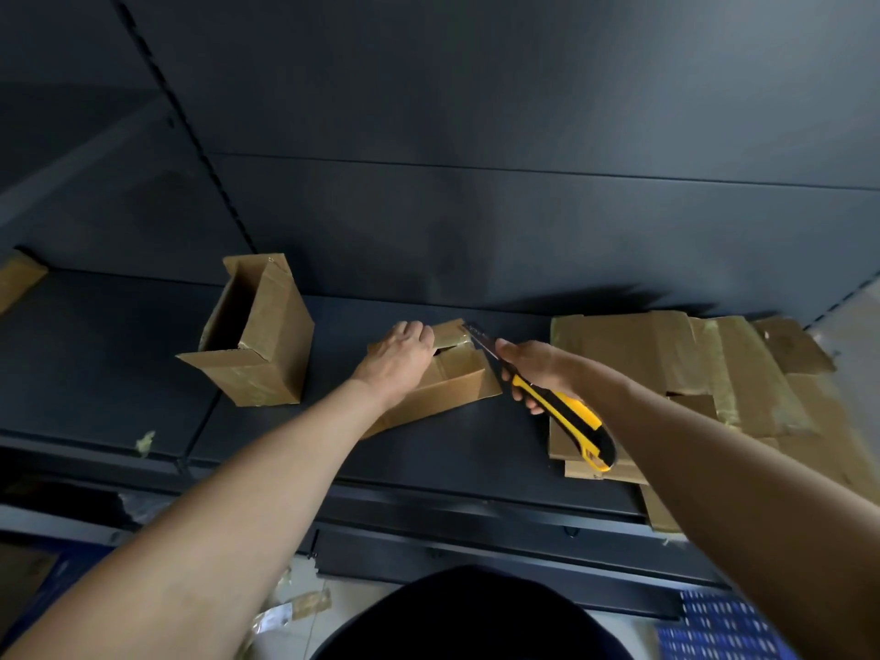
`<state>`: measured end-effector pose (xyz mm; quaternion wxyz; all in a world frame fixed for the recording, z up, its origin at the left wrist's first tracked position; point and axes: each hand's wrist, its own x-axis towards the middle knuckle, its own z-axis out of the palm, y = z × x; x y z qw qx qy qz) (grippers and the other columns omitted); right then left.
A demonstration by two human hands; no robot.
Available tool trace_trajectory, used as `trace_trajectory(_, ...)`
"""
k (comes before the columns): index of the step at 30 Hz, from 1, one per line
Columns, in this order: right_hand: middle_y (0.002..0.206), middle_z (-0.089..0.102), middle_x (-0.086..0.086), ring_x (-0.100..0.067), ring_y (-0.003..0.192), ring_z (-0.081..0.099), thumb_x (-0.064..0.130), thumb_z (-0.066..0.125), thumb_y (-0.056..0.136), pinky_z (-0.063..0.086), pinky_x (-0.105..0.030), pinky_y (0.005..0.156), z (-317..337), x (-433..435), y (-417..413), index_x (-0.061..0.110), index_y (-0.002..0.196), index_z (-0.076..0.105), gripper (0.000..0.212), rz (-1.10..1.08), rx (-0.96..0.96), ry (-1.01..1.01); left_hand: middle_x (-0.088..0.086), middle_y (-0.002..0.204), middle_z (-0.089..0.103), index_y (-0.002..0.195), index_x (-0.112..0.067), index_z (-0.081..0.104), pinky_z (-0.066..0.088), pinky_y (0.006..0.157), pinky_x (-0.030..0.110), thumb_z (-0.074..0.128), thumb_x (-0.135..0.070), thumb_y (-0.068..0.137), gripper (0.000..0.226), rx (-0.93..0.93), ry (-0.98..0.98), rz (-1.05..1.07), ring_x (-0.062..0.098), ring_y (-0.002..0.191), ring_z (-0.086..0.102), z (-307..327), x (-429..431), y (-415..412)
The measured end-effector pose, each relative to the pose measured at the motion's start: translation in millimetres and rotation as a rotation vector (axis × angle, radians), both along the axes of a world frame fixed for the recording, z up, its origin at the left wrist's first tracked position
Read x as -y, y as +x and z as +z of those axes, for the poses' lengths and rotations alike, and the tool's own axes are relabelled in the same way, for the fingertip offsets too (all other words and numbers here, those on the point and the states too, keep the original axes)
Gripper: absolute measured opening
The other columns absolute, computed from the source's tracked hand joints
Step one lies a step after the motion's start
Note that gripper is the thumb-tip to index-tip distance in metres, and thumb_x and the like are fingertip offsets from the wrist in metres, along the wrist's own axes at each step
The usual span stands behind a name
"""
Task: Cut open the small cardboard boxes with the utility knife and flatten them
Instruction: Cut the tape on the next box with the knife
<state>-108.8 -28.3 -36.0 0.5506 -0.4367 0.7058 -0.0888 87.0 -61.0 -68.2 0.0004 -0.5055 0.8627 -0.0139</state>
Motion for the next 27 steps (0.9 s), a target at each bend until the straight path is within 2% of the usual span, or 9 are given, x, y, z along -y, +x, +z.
trace_trajectory(3,0.064,0.047,-0.009,-0.021,0.052,0.042,0.041,0.026,0.099,0.038,-0.026,0.05,6.4,3.6,-2.3,0.011,0.076,0.053,0.045,0.056,-0.069,-0.026,0.01,0.127,0.049,0.135,-0.002,0.039,0.04,0.096,0.029,0.042,-0.003,0.098,0.037,0.0,-0.011,-0.005,0.023,0.118,0.046,-0.1,2.3,0.1)
trace_trajectory(6,0.07,0.047,-0.009,-0.021,0.058,0.043,0.028,0.03,0.099,0.041,-0.027,0.053,12.2,5.0,-4.1,0.011,0.077,0.053,0.036,0.208,-0.21,-0.079,0.013,0.13,0.049,0.134,-0.001,0.041,0.039,0.1,0.031,0.038,-0.01,0.101,0.034,-0.018,0.001,-0.003,0.025,0.12,0.046,0.1,4.8,0.0)
trace_trajectory(9,0.083,0.051,-0.008,-0.021,0.066,0.051,0.033,0.029,0.101,0.048,-0.028,0.057,15.4,2.0,-6.0,0.017,0.081,0.05,0.033,0.335,-0.322,-0.115,0.013,0.131,0.048,0.133,-0.001,0.042,0.038,0.101,0.033,0.036,-0.015,0.103,0.034,-0.049,0.011,0.009,0.025,0.121,0.045,0.3,3.9,-0.1)
trace_trajectory(11,0.105,0.056,-0.011,-0.024,0.085,0.058,0.039,0.03,0.1,0.045,-0.029,0.067,16.4,0.6,-5.7,0.015,0.1,0.055,0.035,0.398,-0.402,-0.161,0.012,0.13,0.049,0.132,-0.002,0.043,0.038,0.1,0.032,0.037,-0.014,0.102,0.033,-0.064,0.009,0.015,0.025,0.12,0.045,-0.3,3.4,0.2)
trace_trajectory(13,0.127,0.053,-0.014,-0.029,0.111,0.053,0.04,0.031,0.099,0.038,-0.031,0.079,18.0,0.7,-3.0,0.012,0.124,0.053,0.044,0.455,-0.517,-0.203,0.012,0.129,0.049,0.131,-0.001,0.044,0.038,0.099,0.032,0.038,-0.014,0.102,0.033,-0.077,0.014,0.019,0.025,0.119,0.045,-0.7,2.3,0.1)
trace_trajectory(14,0.131,0.051,-0.014,-0.03,0.116,0.051,0.039,0.032,0.099,0.036,-0.032,0.08,19.5,0.8,-0.5,0.011,0.128,0.052,0.045,0.478,-0.568,-0.226,0.012,0.129,0.049,0.131,-0.001,0.044,0.038,0.099,0.032,0.038,-0.014,0.102,0.033,-0.079,0.014,0.02,0.025,0.12,0.044,-0.4,2.1,0.1)
trace_trajectory(18,0.124,0.056,-0.009,-0.029,0.111,0.053,0.038,0.038,0.094,0.037,-0.03,0.075,28.0,0.6,12.8,0.016,0.121,0.055,0.039,0.545,-0.679,-0.314,0.013,0.13,0.049,0.131,-0.002,0.046,0.037,0.099,0.033,0.037,-0.019,0.102,0.034,-0.094,0.027,0.027,0.024,0.121,0.044,0.3,2.6,0.2)
trace_trajectory(24,0.12,0.058,-0.01,-0.027,0.103,0.055,0.029,0.04,0.092,0.038,-0.03,0.072,34.9,-3.0,22.2,0.015,0.118,0.057,0.034,0.566,-0.712,-0.279,0.014,0.133,0.048,0.132,-0.002,0.044,0.035,0.101,0.032,0.034,-0.021,0.103,0.037,-0.089,0.053,0.036,0.025,0.125,0.042,2.7,4.0,0.0)
trace_trajectory(27,0.123,0.057,-0.01,-0.029,0.11,0.055,0.028,0.039,0.095,0.038,-0.029,0.074,30.3,-7.8,24.8,0.013,0.123,0.055,0.035,0.522,-0.789,-0.295,0.013,0.131,0.048,0.131,-0.002,0.045,0.035,0.099,0.032,0.034,-0.023,0.103,0.037,-0.104,0.054,0.029,0.025,0.122,0.042,2.9,3.1,0.5)
